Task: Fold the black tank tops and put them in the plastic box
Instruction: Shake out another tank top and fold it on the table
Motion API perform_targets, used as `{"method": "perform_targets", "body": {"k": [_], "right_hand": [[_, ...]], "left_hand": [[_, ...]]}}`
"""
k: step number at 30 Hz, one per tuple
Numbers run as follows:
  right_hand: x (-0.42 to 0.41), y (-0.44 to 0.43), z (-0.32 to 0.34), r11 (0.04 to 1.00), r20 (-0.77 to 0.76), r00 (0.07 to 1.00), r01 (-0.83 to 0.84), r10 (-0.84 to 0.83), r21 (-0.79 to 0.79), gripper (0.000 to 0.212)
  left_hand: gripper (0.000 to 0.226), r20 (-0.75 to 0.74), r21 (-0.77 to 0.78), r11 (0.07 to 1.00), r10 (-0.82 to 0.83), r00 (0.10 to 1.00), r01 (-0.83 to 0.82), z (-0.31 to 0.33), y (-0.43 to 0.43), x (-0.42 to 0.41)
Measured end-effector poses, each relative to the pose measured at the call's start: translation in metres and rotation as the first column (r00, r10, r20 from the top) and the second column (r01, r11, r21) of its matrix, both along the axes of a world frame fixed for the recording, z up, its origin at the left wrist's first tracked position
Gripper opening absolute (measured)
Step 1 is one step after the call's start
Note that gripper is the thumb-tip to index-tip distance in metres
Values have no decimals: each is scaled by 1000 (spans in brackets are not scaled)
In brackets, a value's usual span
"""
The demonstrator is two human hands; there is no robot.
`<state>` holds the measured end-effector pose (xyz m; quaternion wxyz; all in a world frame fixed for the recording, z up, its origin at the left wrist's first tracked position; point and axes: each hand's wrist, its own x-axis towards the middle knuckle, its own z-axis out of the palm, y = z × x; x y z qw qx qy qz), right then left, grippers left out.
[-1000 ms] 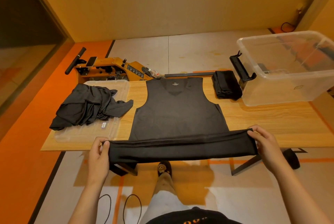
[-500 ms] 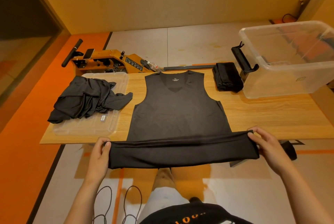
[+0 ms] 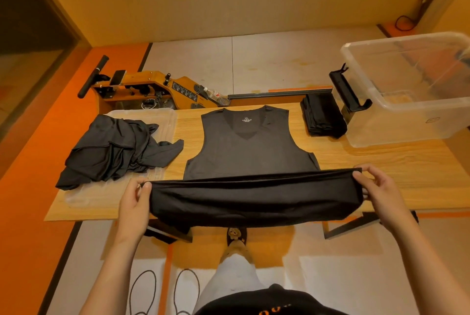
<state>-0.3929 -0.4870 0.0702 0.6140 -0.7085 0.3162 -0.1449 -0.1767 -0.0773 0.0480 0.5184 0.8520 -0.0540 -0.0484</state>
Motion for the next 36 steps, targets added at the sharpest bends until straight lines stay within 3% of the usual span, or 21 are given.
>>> {"method": "perform_targets", "body": {"k": [3, 16, 20, 23, 27, 30, 33, 36], "right_hand": [[36, -13, 2, 998, -4, 999, 42, -42, -45, 14], [233, -95, -16, 937, -170, 956, 182, -240, -298, 9], [296, -115, -41, 899, -281, 917, 154, -285, -411, 25], [327, -123, -65, 880, -397, 871, 81, -291, -467, 18], [344, -110, -78, 848, -453, 843, 6, -289, -530, 27], [334, -77, -81, 716, -354, 906, -87, -232, -692, 33], [307, -27, -90, 629, -365, 928, -245, -67, -738, 40], [272, 24, -103, 586, -453, 887, -413, 87, -697, 46]], "left_hand": [[17, 13, 23, 999, -28, 1000, 28, 0, -16, 38], [15, -71, 78, 996, -48, 996, 53, -19, -109, 238], [15, -112, 163, 983, -71, 991, 89, -42, -142, 290], [14, -160, 243, 963, -74, 984, 112, -66, -159, 314], [22, -153, 398, 913, -27, 988, 87, -82, -170, 318], [37, 17, 514, 857, -21, 1000, 9, -80, -173, 296], [48, 65, 494, 862, -170, 983, 116, -84, -177, 248], [61, 16, 562, 778, -348, 937, 279, -99, -167, 187]]}}
